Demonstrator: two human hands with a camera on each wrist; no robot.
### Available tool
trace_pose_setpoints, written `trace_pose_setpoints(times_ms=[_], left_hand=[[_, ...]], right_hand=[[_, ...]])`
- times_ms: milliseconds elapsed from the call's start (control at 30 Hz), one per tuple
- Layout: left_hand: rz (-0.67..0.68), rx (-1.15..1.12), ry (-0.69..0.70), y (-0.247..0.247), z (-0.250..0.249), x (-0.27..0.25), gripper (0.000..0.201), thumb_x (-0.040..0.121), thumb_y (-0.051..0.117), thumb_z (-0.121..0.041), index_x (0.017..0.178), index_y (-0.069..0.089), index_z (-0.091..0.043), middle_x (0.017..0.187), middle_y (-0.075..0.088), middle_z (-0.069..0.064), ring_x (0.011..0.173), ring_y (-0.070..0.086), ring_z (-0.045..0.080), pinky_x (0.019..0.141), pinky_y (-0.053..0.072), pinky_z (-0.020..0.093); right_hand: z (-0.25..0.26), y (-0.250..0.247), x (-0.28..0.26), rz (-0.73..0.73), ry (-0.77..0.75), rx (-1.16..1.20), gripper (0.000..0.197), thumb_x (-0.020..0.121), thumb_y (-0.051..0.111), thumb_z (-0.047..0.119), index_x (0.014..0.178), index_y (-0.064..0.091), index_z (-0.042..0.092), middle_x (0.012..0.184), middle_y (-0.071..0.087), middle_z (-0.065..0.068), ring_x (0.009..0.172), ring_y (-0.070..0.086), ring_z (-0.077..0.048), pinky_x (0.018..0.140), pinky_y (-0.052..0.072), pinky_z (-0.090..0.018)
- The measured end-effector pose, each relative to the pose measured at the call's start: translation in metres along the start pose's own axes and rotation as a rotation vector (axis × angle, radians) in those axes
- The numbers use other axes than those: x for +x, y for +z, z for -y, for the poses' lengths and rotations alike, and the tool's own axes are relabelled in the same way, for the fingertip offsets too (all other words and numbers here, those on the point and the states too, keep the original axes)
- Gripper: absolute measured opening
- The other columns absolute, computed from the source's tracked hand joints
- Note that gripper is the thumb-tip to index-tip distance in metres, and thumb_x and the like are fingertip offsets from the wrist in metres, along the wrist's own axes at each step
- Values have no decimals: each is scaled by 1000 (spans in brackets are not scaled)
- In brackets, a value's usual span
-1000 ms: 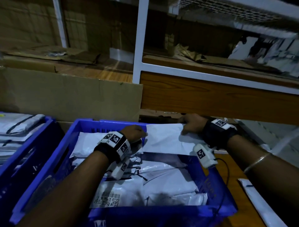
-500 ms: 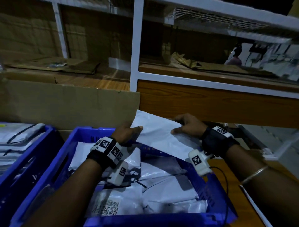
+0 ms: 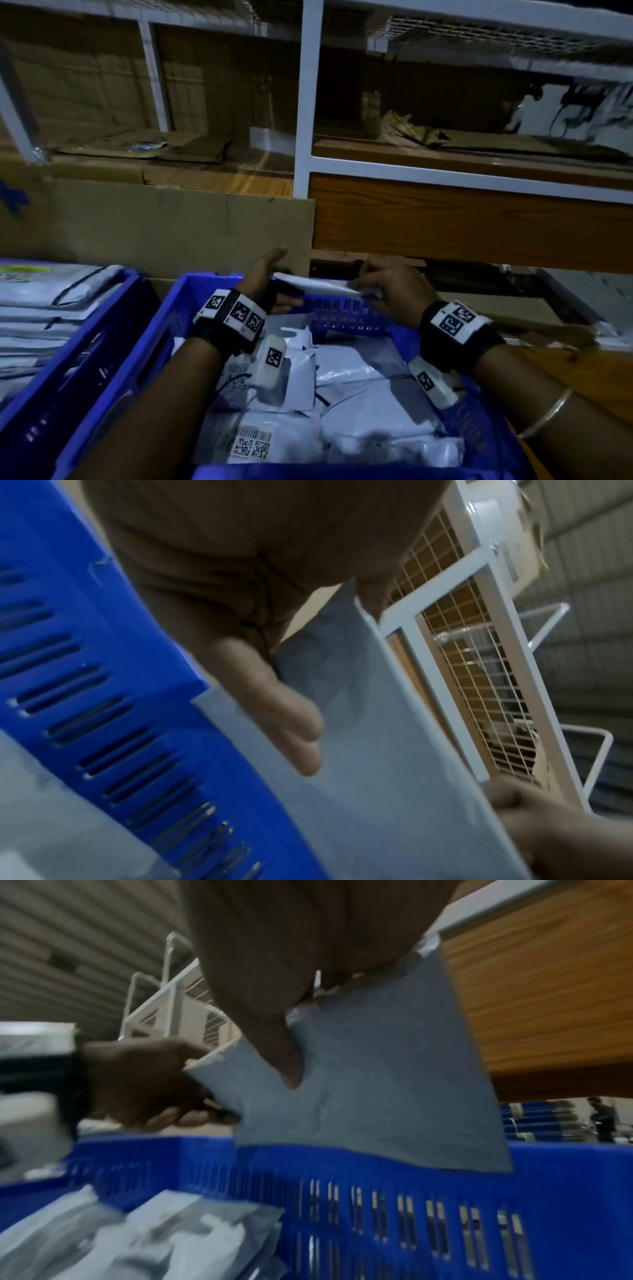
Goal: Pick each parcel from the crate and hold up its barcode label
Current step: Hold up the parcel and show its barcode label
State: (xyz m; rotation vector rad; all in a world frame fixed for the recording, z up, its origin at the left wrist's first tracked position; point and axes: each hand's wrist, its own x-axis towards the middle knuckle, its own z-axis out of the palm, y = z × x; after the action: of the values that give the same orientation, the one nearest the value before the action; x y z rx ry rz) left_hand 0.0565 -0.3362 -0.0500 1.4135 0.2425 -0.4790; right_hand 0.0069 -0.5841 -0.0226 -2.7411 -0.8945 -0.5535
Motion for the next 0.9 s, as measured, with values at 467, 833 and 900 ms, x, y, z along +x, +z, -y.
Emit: trace_pose_setpoints(times_ms=[467,833,900], left_hand=[[-90,248,325,-6,0,-6,74,43,67,-6,116,57,1,82,64,23,67,62,32,55,52,40],[-122,291,340,-11,2,-10,63,48,60,-3,111,57,-9,96,66,24,78,66,35,65,53,44],[-152,339,343,-14,0,-6,64,47,61,-9,111,58,-9,101,67,21,91,66,36,77,55,48]], right_hand=[[-21,28,-6,1,265,280,40,80,80,31,116,71,17,111,65,-3,104,60,-16,81,36,-16],[-21,62,21,-4,399,594,43,72,78,44,104,72,16,100,73,1,92,68,-13,81,52,-31],[-21,69,21,3,389,615,45,69,71,49,102,73,17,98,74,1,92,68,-14,81,54,-34]])
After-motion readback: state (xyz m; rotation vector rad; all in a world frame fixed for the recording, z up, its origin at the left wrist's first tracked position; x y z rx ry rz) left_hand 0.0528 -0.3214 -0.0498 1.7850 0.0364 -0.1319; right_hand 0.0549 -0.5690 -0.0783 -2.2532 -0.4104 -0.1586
